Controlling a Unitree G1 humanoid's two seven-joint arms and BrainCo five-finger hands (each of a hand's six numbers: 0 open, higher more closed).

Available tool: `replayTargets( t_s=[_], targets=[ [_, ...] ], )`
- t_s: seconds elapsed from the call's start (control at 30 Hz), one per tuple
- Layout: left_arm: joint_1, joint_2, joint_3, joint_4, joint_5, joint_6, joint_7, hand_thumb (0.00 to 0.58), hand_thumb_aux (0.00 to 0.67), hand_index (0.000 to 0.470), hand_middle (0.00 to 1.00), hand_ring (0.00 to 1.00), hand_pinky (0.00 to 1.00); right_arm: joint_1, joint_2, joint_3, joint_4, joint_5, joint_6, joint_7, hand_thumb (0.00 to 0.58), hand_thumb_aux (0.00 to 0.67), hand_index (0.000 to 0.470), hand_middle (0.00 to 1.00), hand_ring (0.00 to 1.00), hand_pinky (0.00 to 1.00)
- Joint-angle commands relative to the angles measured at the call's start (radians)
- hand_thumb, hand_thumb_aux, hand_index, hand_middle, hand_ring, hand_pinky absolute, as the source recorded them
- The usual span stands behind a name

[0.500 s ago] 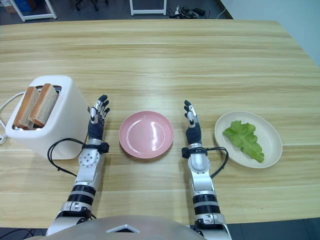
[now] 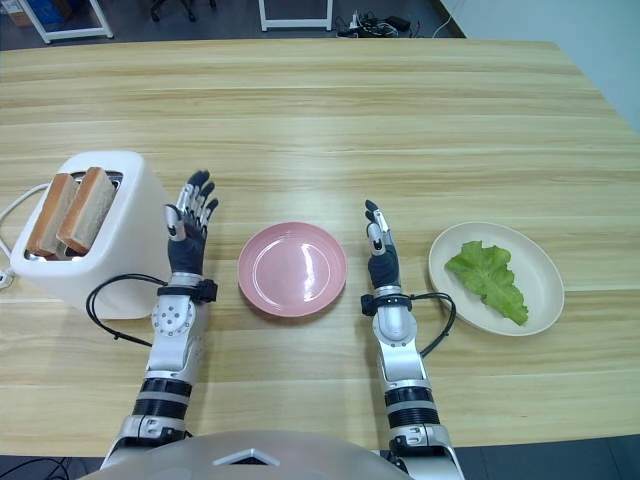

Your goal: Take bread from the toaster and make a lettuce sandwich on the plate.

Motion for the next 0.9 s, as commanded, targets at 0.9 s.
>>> replayTargets(
  t_s=[0.9],
  targets=[
    [0.4,0.604,0.612,-0.336,0.514,0.244,0.021,0.0,0.0,0.0,0.0,0.0,0.0,-0.026,0.023,0.013,0.095,0.016,-0.009,0.019,0.0,0.0,0.0,0.0,0.0,0.0]
  ],
)
